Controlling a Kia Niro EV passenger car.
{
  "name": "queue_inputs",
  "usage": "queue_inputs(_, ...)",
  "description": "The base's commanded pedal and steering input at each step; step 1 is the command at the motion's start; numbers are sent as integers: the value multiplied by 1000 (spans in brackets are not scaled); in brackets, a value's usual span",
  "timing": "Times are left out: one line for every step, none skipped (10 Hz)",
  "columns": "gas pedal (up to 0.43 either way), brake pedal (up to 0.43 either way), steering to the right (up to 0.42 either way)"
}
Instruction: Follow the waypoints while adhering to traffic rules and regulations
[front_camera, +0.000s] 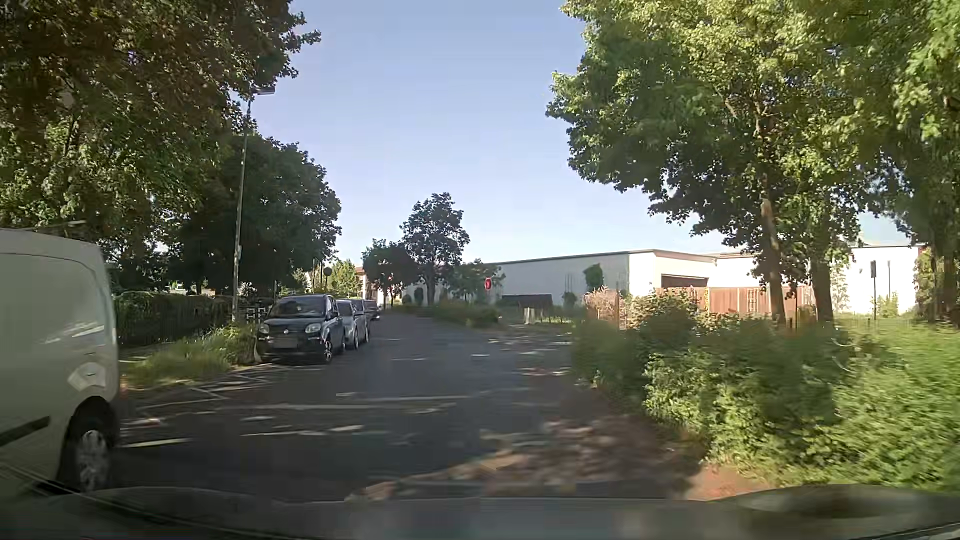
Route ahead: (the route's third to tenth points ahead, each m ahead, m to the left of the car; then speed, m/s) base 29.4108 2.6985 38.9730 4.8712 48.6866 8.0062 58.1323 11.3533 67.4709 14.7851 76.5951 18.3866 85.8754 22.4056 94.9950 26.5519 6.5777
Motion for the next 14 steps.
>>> queue_inputs(0,0,-18)
queue_inputs(0,0,-14)
queue_inputs(0,0,-8)
queue_inputs(0,0,-6)
queue_inputs(0,0,-5)
queue_inputs(0,0,-1)
queue_inputs(0,0,2)
queue_inputs(0,0,6)
queue_inputs(0,0,10)
queue_inputs(0,0,15)
queue_inputs(0,0,20)
queue_inputs(0,0,24)
queue_inputs(0,0,26)
queue_inputs(0,0,27)
